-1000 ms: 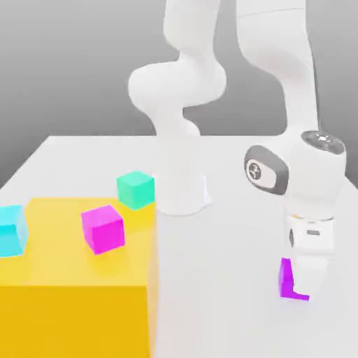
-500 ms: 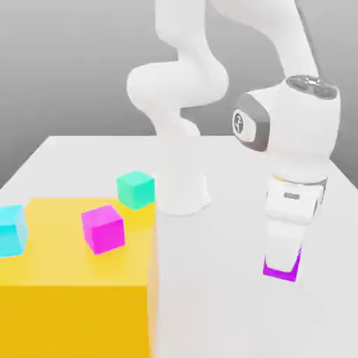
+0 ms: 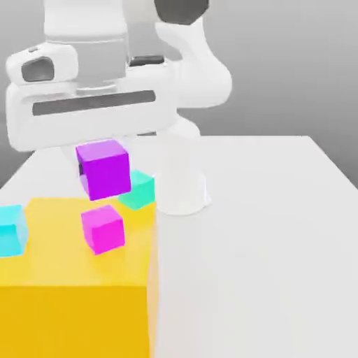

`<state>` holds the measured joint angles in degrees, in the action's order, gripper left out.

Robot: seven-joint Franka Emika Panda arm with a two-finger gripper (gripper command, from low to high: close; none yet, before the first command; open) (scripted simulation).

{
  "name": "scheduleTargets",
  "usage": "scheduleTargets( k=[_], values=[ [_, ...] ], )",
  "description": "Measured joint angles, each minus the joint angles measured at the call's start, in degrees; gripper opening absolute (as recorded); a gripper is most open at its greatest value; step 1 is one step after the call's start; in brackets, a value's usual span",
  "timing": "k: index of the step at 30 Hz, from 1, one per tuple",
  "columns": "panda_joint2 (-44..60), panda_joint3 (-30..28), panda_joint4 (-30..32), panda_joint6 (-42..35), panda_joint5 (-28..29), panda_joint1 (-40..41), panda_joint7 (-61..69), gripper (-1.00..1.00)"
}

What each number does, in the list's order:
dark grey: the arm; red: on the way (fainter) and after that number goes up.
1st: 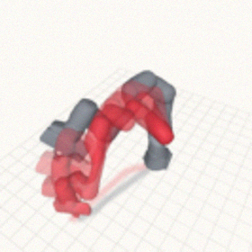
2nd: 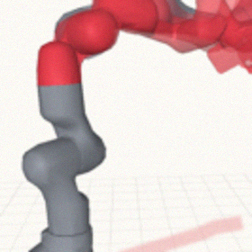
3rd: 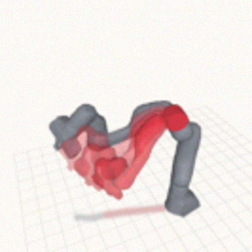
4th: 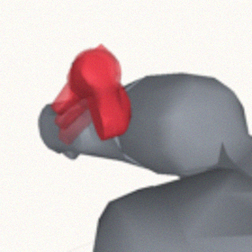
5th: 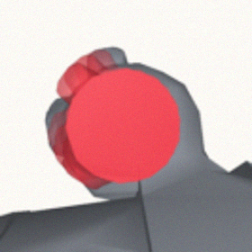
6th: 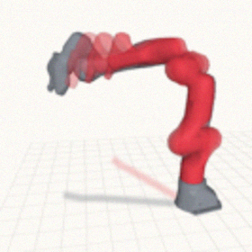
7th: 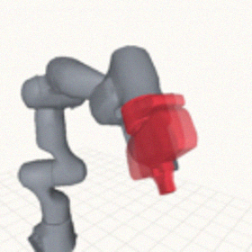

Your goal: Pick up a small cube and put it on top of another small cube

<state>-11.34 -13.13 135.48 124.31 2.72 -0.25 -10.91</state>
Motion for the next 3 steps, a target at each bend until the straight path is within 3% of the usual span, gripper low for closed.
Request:
scheduleTargets(
  k=[3],
  values=[
    [0.0, 0.0, 0.0, 0.0, 0.0, 0.0, 0.0, 1.0]
  ],
)
